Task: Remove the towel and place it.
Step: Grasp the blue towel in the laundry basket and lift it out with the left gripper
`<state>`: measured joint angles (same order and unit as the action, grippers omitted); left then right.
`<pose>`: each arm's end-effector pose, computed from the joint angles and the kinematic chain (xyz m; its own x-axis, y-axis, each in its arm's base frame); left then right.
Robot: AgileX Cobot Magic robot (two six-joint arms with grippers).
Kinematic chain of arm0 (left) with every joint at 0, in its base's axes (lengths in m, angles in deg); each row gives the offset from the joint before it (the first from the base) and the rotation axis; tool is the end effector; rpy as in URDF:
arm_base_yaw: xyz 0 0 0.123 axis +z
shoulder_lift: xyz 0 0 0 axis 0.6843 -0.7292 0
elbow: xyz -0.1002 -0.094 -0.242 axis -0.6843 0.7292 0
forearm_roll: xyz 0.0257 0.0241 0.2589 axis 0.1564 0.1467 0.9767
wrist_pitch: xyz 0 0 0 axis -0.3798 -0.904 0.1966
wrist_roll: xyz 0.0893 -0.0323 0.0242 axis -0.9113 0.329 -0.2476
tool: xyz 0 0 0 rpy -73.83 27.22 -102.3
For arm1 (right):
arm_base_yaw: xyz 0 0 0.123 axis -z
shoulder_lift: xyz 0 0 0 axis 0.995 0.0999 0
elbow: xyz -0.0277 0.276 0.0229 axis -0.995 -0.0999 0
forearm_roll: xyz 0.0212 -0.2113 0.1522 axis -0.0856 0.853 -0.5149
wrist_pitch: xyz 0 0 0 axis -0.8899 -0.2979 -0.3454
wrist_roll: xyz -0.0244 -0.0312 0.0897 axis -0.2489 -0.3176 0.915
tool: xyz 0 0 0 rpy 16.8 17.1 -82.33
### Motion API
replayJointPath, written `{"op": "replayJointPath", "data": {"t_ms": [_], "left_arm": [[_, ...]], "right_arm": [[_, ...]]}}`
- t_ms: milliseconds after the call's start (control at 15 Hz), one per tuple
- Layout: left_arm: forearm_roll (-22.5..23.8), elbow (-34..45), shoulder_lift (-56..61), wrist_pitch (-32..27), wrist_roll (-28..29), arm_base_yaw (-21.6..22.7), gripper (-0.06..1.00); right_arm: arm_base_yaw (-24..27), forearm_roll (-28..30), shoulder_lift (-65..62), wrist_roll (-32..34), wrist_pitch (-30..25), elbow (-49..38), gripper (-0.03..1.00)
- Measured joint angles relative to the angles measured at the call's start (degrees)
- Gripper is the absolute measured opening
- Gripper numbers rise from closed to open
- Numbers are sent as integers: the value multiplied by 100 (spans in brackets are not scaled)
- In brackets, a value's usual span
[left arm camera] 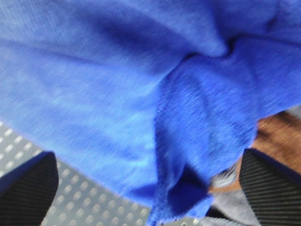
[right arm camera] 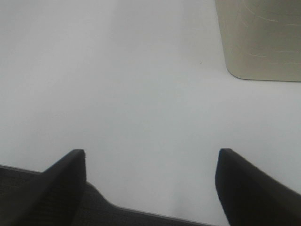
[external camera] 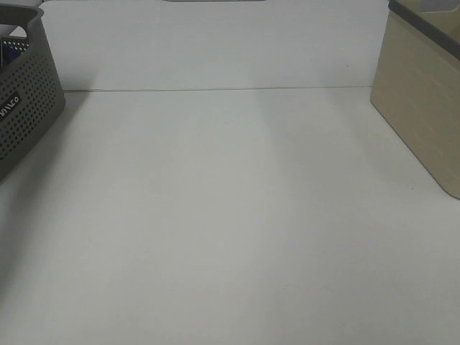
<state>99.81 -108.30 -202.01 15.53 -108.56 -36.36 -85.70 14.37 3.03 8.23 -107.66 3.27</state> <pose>0.5009 0.1043 0.1640 -0.4528 0.8296 0.3266 0.8367 0.2688 0.4772 0.0176 0.0148 0.2618 -0.5238 -0.0695 -0.8490 -0.1787 0.9835 0.0297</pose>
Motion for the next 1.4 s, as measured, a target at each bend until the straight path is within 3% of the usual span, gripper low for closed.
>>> {"op": "replayJointPath", "data": {"t_ms": [867, 1000, 1067, 1133, 1200, 1267, 1400], "left_arm": [[-132, -63, -252, -172, -6, 304, 88], [-223, -63, -252, -155, -6, 304, 75], [-223, -63, -252, -126, -6, 304, 60], [-223, -63, -252, -29, -6, 304, 21], [-223, -63, -252, -29, 6, 304, 6], [-223, -63, -252, -29, 11, 304, 0], [-223, -63, -252, -29, 11, 304, 0]], "right_arm": [[0, 0, 0, 0, 0, 0, 75], [0, 0, 0, 0, 0, 0, 75], [0, 0, 0, 0, 0, 0, 75], [0, 0, 0, 0, 0, 0, 75], [0, 0, 0, 0, 0, 0, 75], [0, 0, 0, 0, 0, 0, 75], [0, 0, 0, 0, 0, 0, 75]]}}
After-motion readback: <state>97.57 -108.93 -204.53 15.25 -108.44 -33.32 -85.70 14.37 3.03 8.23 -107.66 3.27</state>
